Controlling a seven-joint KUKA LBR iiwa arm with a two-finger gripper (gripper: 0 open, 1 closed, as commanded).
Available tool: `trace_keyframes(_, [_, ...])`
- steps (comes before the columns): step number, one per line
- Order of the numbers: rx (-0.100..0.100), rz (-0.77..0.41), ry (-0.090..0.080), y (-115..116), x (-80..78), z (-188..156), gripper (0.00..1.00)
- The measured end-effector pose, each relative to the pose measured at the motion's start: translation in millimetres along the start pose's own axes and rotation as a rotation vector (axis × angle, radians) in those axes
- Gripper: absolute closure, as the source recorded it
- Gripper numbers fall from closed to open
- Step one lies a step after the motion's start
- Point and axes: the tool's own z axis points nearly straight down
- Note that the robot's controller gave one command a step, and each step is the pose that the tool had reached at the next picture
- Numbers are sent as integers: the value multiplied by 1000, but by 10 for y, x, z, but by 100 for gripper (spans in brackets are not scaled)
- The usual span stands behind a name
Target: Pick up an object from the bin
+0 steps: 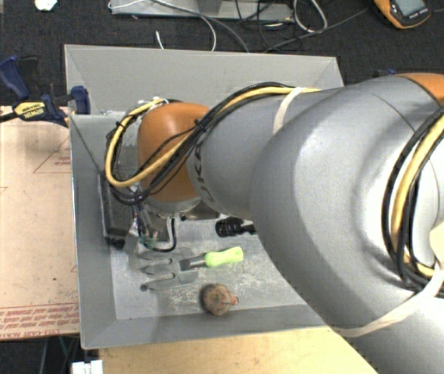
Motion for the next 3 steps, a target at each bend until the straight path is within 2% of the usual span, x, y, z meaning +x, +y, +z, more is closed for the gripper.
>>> trace_keyframes(2, [0,0,0,-1,2,-49,100])
trace_keyframes(3, [0,0,2,-1,5,-231,100])
